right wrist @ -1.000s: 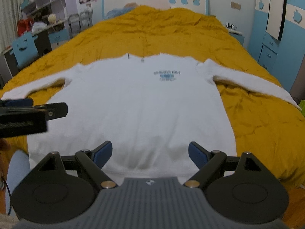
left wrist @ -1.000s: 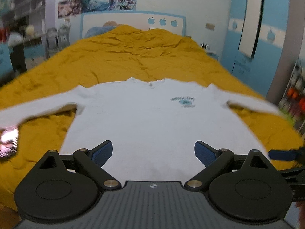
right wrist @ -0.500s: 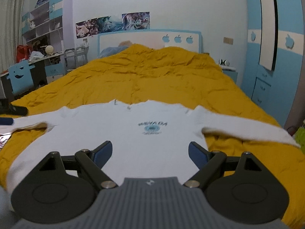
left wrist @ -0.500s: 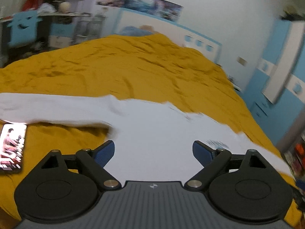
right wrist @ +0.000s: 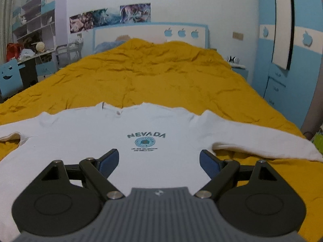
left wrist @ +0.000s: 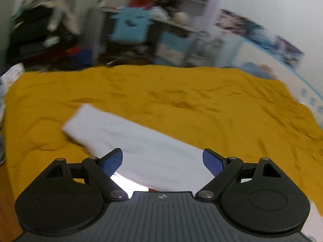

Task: Fold small clothes
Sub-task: 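Grasp the sweatshirt sleeve cuff with the left gripper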

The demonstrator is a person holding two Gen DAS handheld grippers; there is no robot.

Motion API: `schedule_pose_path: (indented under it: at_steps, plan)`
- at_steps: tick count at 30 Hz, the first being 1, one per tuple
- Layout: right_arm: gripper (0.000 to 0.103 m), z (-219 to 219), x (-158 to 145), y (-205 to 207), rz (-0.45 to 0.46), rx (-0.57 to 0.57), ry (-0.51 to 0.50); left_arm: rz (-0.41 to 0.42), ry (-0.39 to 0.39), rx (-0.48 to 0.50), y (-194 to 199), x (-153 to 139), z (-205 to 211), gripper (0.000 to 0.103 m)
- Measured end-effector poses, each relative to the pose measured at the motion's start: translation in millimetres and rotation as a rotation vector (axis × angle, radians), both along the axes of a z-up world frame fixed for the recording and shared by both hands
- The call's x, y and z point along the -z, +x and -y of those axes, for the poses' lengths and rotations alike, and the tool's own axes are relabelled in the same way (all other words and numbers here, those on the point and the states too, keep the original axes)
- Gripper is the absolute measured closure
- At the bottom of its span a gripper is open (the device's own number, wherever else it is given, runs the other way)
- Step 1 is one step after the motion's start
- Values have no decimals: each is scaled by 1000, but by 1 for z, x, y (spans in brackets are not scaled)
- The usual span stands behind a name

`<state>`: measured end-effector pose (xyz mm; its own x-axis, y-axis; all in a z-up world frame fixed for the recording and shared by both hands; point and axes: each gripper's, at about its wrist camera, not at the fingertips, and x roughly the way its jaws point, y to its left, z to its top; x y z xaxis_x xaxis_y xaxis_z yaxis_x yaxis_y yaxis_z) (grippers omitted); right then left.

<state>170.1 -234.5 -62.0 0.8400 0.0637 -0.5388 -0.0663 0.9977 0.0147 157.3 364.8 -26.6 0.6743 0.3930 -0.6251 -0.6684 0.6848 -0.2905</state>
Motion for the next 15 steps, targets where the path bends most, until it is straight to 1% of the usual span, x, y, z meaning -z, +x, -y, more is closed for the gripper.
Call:
schedule_pose_path:
  at_steps: [2, 4, 7, 10, 12, 13, 14, 15]
  plan:
    - [20, -6, 6, 9, -23, -19, 3, -29, -36, -75, -8, 9, -15, 0]
    - [20, -13, 9, 19, -43, -47, 13, -29, -84, -135, -17, 18, -29, 0]
    - [20, -27, 13, 25, -54, -93, 9, -33, -136, -182, -26, 32, -47, 0]
    - [20, -42, 15, 34, -83, -113, -22, -21, -194, -195, -27, 46, -60, 1]
    - [20, -49, 16, 40, -111, -107, -30, 17, -223, -212, -30, 55, -69, 10]
    - [20, -52, 17, 43, -120, -110, -29, 35, -233, -217, -32, 58, -74, 13]
    - [20, -54, 17, 45, -123, -115, -29, 53, -249, -224, -32, 61, -80, 18]
    - [20, -56, 18, 46, -126, -119, -33, 70, -262, -229, -30, 63, -88, 26]
